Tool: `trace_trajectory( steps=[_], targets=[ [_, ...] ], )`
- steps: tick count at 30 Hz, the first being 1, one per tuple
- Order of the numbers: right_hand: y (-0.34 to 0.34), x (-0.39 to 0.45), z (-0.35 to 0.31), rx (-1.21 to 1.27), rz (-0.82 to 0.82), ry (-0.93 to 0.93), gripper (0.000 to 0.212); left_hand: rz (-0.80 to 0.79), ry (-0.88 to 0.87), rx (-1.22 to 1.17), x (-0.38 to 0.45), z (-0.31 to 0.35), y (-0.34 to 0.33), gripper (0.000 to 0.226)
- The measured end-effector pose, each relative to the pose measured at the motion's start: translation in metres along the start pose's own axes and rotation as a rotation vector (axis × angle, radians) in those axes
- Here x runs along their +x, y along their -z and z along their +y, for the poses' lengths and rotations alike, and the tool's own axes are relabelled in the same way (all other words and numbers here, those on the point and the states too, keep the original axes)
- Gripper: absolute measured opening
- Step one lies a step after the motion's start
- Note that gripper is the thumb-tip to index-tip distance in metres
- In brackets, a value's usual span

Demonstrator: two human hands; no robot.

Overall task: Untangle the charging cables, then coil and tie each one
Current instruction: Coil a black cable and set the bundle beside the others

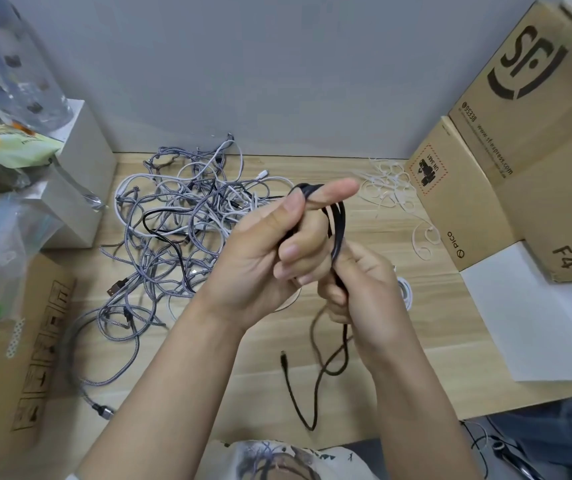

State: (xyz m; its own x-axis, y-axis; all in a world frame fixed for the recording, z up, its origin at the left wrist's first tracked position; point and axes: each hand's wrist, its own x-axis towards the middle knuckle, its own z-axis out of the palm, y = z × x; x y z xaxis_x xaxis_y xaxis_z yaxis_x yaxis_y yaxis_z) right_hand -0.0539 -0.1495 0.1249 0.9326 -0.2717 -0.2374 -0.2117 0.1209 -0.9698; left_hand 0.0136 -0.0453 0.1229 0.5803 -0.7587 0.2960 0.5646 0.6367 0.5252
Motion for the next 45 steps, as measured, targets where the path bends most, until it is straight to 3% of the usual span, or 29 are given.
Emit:
trace_trajectory(
  steps=[4, 8, 12, 15, 21, 26, 30, 34, 36, 39, 42, 45],
  targets=[
    [-0.006, -0.006, 0.000, 0.143, -0.141, -0.207, 0.024, 0.230, -0.084, 0.156, 0.002, 0.000, 0.000, 0.034],
    [-0.008, -0.008, 0.003, -0.012, -0.201, -0.274, 0.018, 0.391, -0.092, 0.379, 0.001, -0.002, 0.004, 0.031],
    [-0.011, -0.013, 0.000, -0.104, -0.301, -0.293, 0.017, 0.433, -0.103, 0.669, 0.000, -0.009, 0.012, 0.032],
    [-0.011, -0.015, -0.001, -0.209, -0.281, -0.219, 0.027, 0.437, -0.043, 0.899, -0.003, -0.011, 0.018, 0.029],
    [-0.003, -0.015, -0.007, -0.350, -0.102, 0.023, 0.026, 0.447, 0.120, 1.013, -0.012, -0.008, 0.022, 0.024],
    [0.008, -0.015, -0.014, -0.005, -0.147, -0.101, 0.017, 0.338, 0.143, 0.983, -0.011, -0.004, 0.017, 0.035],
    [0.017, -0.006, -0.010, 0.844, -0.574, -0.410, 0.015, 0.298, 0.087, 1.092, -0.007, 0.002, 0.017, 0.054],
    [0.023, -0.001, -0.015, 0.763, -0.481, -0.342, 0.019, 0.310, 0.129, 1.252, -0.011, 0.005, 0.022, 0.048],
    [0.021, -0.004, -0.017, 0.505, -0.257, -0.244, 0.024, 0.331, 0.188, 1.230, -0.015, 0.005, 0.022, 0.041],
    [0.017, -0.003, -0.016, 0.192, 0.057, -0.020, 0.030, 0.312, 0.309, 0.959, -0.016, 0.006, 0.017, 0.040],
    [0.015, 0.004, -0.010, 0.065, 0.188, 0.094, 0.032, 0.225, 0.314, 0.645, -0.018, 0.009, 0.012, 0.042],
    [0.011, 0.006, -0.005, 0.007, 0.161, 0.123, 0.035, 0.060, 0.269, 0.281, -0.015, 0.013, 0.010, 0.036]
  ],
)
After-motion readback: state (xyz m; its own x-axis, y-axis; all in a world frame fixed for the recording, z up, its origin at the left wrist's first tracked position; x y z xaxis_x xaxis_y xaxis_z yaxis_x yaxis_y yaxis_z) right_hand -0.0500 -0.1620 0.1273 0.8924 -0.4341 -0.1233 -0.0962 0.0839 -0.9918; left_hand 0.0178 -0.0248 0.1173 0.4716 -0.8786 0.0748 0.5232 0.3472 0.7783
